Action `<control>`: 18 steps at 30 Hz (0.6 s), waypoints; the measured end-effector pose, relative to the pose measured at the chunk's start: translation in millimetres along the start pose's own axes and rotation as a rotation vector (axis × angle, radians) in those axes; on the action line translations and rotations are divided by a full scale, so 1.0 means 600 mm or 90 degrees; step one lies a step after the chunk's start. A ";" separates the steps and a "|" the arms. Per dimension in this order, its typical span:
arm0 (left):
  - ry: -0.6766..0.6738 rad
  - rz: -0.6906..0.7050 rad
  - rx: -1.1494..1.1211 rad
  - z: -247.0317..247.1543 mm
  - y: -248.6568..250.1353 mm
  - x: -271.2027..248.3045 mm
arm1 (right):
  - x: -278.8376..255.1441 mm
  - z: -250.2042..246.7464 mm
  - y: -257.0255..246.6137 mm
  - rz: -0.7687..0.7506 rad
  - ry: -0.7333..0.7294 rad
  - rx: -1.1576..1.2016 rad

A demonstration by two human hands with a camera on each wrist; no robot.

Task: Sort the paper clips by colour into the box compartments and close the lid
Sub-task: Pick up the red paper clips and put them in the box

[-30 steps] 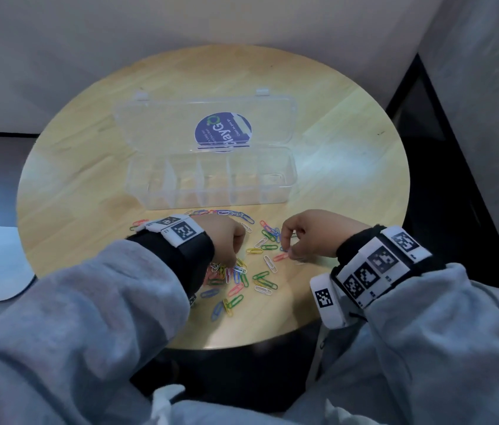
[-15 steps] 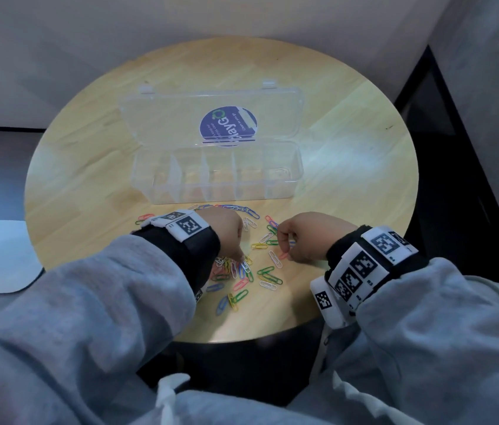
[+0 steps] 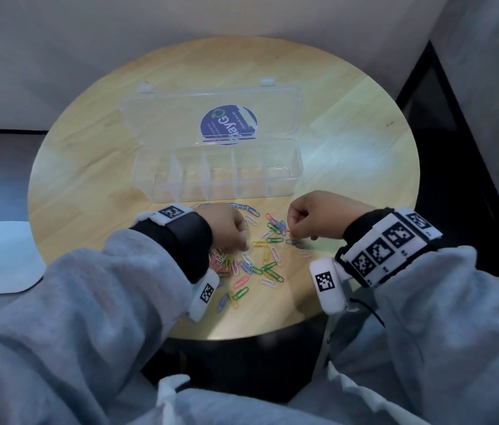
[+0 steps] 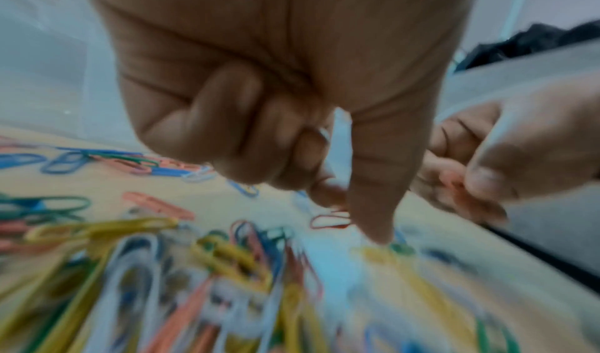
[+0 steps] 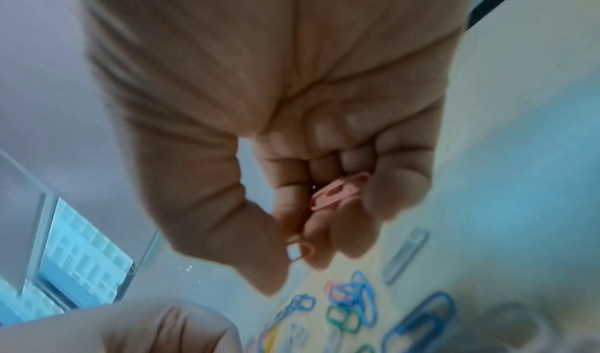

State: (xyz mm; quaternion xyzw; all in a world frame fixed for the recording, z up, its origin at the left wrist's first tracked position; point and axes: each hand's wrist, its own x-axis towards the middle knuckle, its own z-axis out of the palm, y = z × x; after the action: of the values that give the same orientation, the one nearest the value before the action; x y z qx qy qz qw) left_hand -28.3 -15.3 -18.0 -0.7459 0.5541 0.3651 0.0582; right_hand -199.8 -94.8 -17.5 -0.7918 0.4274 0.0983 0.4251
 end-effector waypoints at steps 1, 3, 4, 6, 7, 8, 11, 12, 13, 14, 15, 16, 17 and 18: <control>0.001 0.004 -0.051 -0.007 -0.004 -0.001 | 0.000 -0.004 -0.002 -0.003 -0.006 0.028; -0.001 0.010 -0.200 -0.022 -0.011 -0.005 | 0.005 -0.008 -0.003 -0.012 -0.016 0.103; -0.005 0.006 -0.298 -0.028 -0.013 -0.008 | 0.009 -0.008 -0.005 -0.018 -0.018 0.148; 0.003 -0.005 -0.496 -0.040 -0.017 -0.016 | 0.017 -0.008 -0.009 -0.025 -0.015 0.220; 0.018 -0.009 -0.581 -0.045 -0.020 -0.020 | 0.019 -0.009 -0.013 -0.025 -0.015 0.246; 0.033 -0.013 -0.656 -0.048 -0.022 -0.024 | 0.020 -0.009 -0.017 -0.022 -0.018 0.273; 0.057 -0.030 -0.797 -0.053 -0.032 -0.031 | 0.022 -0.008 -0.027 0.004 -0.025 0.350; 0.056 -0.040 -0.817 -0.053 -0.035 -0.033 | 0.024 -0.007 -0.030 0.018 -0.019 0.366; 0.055 -0.049 -0.824 -0.051 -0.038 -0.033 | 0.026 -0.006 -0.033 0.031 -0.011 0.374; 0.056 -0.057 -0.820 -0.050 -0.040 -0.034 | 0.028 -0.004 -0.034 0.042 -0.006 0.375; 0.057 -0.058 -0.809 -0.047 -0.040 -0.034 | 0.030 -0.002 -0.036 0.049 -0.001 0.373; 0.058 -0.054 -0.796 -0.045 -0.040 -0.034 | 0.032 -0.001 -0.036 0.057 0.002 0.367; 0.060 -0.049 -0.777 -0.042 -0.039 -0.032 | 0.035 0.001 -0.035 0.065 0.005 0.353; 0.063 -0.049 -0.744 -0.040 -0.037 -0.030 | 0.037 0.003 -0.033 0.073 0.007 0.324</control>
State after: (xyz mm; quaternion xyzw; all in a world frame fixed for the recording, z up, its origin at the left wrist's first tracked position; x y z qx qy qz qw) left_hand 0.7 -4.4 3.6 -0.6898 0.2353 0.5727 -0.3753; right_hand -170.8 -101.5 -18.5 -0.6346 0.4848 0.0070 0.6018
